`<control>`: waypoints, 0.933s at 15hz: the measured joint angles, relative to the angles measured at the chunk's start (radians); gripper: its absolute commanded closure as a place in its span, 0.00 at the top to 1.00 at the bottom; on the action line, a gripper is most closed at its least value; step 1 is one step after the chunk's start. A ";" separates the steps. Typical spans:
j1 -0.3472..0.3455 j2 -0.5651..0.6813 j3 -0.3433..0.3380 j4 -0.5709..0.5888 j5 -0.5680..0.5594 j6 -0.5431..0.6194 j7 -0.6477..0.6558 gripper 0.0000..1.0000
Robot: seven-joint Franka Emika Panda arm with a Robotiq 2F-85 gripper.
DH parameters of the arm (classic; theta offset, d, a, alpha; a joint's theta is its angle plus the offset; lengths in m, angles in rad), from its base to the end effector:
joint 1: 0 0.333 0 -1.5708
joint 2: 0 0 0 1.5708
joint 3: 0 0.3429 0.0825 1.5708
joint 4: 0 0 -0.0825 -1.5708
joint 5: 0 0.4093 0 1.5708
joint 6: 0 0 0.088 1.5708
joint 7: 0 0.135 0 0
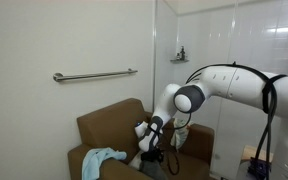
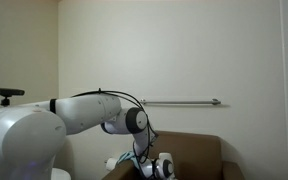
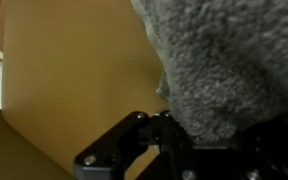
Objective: Pick up all the clothes and place them on the sofa arm
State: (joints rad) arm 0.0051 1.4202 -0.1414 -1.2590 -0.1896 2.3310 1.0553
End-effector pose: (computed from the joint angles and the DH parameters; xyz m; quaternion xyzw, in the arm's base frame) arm 0.6445 -0.0892 -0.1763 0.8704 -0.4424 -0.0914 0.1959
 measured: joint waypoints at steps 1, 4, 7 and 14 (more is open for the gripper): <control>0.003 -0.012 -0.003 -0.034 -0.012 0.046 0.000 0.00; 0.003 -0.050 -0.008 -0.140 -0.030 0.189 0.000 0.01; 0.001 -0.080 -0.013 -0.228 -0.031 0.307 0.000 0.01; 0.133 -0.156 -0.148 -0.351 0.109 0.299 0.017 0.01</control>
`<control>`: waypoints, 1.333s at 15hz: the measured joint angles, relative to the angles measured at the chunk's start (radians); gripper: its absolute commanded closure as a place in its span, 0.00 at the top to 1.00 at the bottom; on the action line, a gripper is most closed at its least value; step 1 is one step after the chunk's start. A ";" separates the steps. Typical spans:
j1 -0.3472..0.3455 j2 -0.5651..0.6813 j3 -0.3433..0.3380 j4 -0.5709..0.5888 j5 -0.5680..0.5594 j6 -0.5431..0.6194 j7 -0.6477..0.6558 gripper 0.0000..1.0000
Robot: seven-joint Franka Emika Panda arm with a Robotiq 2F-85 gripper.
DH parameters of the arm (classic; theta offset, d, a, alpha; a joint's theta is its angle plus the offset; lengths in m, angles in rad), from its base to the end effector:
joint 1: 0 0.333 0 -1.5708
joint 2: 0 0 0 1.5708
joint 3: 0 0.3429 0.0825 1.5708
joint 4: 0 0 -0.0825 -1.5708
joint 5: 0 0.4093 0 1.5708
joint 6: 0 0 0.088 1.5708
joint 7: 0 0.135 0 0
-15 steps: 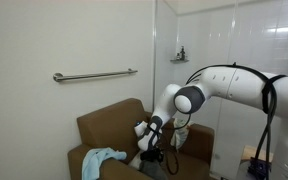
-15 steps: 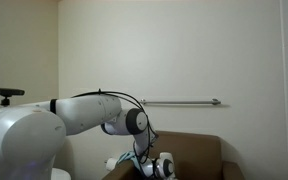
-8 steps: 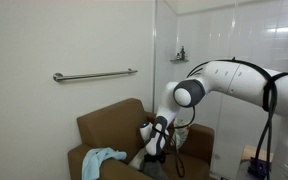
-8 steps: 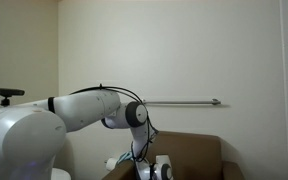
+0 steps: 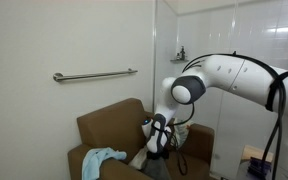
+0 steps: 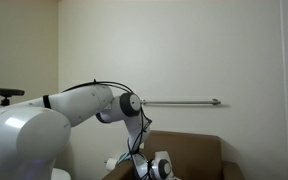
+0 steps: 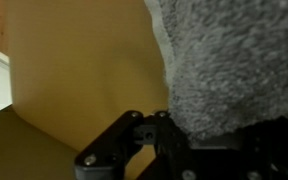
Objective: Pick up all the clothes and place them on the sofa arm
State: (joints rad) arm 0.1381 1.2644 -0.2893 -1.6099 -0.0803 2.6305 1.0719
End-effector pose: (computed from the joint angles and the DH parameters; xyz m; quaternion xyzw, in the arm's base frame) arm 0.6042 -0.1041 -0.1417 0.8656 -0.4621 -0.0205 0.1918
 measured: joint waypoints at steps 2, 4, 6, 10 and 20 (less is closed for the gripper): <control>0.039 -0.067 -0.054 -0.033 0.010 -0.085 0.013 0.01; 0.052 -0.149 -0.097 -0.066 0.010 -0.165 0.015 0.00; 0.048 -0.229 -0.138 -0.086 0.005 -0.252 0.015 0.00; 0.018 -0.305 -0.178 -0.061 -0.042 -0.399 0.015 0.00; 0.044 -0.314 -0.141 -0.055 -0.120 -0.329 0.045 0.00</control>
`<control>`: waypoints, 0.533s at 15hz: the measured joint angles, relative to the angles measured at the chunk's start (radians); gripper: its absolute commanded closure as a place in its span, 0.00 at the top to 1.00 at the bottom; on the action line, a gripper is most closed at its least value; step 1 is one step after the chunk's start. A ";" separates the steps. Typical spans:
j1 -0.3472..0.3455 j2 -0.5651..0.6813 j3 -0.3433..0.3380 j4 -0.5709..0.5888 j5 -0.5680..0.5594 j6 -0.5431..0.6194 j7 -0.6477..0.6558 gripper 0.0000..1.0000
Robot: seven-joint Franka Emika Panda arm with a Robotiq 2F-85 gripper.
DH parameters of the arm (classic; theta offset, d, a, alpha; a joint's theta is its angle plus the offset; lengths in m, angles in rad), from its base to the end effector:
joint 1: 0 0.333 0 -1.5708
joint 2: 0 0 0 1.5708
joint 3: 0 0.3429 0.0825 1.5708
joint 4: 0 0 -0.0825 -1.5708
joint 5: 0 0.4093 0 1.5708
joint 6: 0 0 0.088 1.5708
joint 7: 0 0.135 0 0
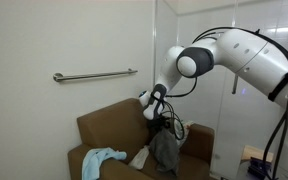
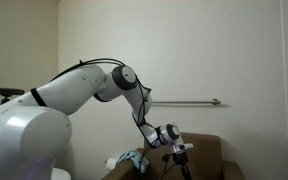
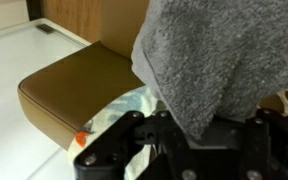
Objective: Pick up all the clothes and place them on the sofa arm
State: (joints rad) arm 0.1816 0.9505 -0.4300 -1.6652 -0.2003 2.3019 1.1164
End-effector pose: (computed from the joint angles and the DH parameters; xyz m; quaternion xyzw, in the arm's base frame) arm 0.6504 -0.1633 0.0483 0.8230 -0.4973 -0.0093 0.2743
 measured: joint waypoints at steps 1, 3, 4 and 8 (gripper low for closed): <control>0.011 -0.019 -0.003 -0.013 -0.017 0.042 0.012 0.00; 0.037 -0.070 -0.015 -0.048 -0.044 0.127 0.048 0.00; 0.051 -0.100 -0.021 -0.055 -0.047 0.151 0.068 0.00; 0.064 -0.255 -0.037 -0.051 -0.047 0.153 0.126 0.00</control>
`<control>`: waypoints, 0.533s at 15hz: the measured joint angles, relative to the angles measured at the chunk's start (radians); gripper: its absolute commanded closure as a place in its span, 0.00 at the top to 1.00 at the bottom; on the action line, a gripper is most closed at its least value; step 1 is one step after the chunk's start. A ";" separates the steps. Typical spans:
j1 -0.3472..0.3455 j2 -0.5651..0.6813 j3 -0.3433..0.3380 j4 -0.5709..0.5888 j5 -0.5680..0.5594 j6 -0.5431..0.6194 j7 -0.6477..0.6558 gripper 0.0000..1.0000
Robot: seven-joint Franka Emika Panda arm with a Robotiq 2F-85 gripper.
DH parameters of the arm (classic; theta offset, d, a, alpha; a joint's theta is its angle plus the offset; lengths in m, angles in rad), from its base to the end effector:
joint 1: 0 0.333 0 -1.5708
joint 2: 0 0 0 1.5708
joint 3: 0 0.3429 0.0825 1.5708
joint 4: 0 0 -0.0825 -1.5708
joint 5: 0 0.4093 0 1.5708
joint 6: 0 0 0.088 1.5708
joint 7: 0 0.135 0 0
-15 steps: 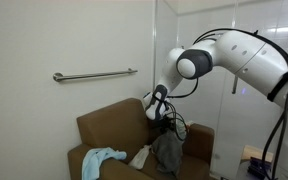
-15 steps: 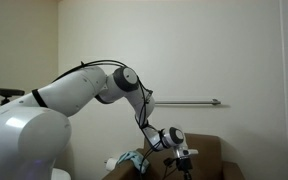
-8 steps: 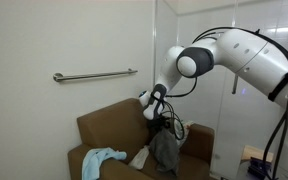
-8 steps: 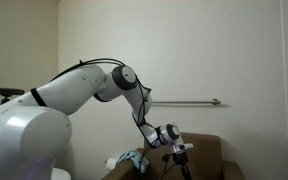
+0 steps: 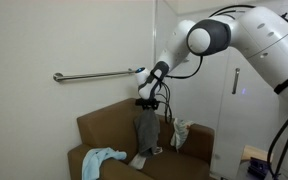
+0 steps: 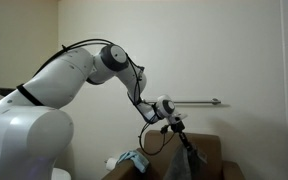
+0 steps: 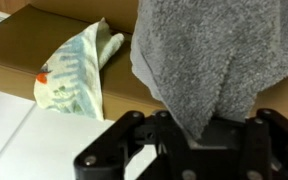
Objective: Pick up all the clothes and place them on the sofa arm
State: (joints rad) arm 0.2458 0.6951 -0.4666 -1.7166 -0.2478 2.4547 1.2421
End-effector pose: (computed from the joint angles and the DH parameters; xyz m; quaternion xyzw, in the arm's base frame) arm 0.7092 -0.1301 0.2089 0.8131 -0.5352 0.1496 0.1735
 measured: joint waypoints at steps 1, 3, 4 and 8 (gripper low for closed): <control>-0.009 -0.041 -0.001 0.001 0.000 -0.010 0.002 0.00; -0.046 -0.115 0.005 0.010 0.006 -0.066 0.002 0.00; -0.078 -0.145 0.016 0.024 0.016 -0.106 0.002 0.00; -0.263 -0.175 0.089 0.122 0.143 -0.211 -0.002 0.00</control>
State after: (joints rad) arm -0.0172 0.5205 -0.3779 -1.5944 -0.1051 2.2434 1.2397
